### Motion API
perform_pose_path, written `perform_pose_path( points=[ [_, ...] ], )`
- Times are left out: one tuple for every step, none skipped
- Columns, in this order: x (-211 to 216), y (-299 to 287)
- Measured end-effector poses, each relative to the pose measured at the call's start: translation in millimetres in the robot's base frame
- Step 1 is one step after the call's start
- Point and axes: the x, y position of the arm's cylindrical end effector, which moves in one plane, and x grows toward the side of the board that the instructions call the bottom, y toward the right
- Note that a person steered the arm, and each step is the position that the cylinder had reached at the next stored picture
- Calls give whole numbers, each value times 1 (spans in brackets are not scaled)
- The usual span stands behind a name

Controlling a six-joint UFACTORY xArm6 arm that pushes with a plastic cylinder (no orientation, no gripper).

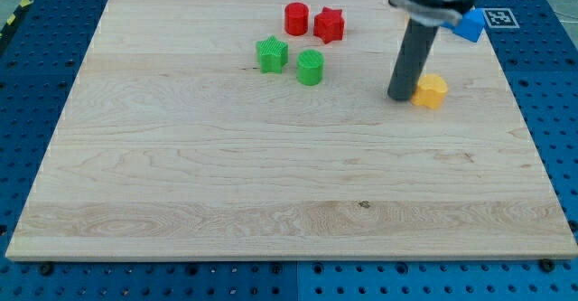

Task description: Slide the yellow heart towards the blue blocks

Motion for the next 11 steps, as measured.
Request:
perform_pose_path(
  points=[
    [-27, 1],
    [9, -16],
    [31, -14],
    [31, 23],
    [26, 31],
    [44, 32],
    [34, 45],
    [-17, 47],
    [-36, 47],
    [12, 45],
    [35, 57]
  ],
)
